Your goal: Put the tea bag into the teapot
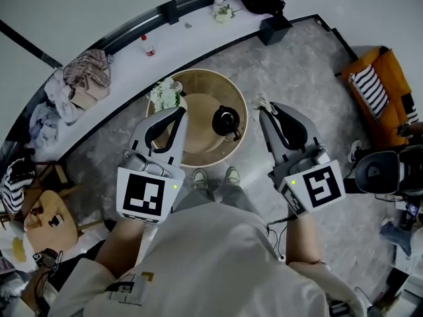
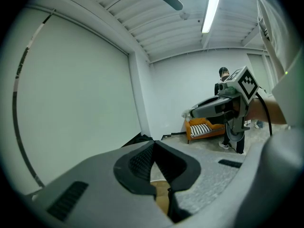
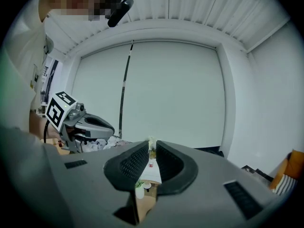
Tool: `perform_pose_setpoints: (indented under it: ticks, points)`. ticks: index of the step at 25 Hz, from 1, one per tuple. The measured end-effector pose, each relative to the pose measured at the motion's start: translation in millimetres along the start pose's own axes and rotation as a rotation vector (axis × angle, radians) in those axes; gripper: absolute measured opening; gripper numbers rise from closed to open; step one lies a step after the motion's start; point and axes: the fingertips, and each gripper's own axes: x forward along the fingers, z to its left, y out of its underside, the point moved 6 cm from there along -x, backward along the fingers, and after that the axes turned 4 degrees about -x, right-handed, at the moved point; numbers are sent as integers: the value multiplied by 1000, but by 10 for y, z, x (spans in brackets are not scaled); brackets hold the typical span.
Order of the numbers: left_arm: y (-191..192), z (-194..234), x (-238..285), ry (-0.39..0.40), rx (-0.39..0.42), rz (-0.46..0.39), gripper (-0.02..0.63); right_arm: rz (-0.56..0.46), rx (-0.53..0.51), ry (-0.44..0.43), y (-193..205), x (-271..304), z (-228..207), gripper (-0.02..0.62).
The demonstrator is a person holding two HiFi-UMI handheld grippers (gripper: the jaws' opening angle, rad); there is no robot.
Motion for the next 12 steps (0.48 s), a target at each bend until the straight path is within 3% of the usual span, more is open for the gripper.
perform_pose_setpoints:
  ticks: [8,12]
  points:
    - [82,-81,368,-18,-23,71,8,39,92,-95,341,238,-321,46]
    - [211,-69,536,-32,-43,99,8,82,77,-114,536,382,-421,46]
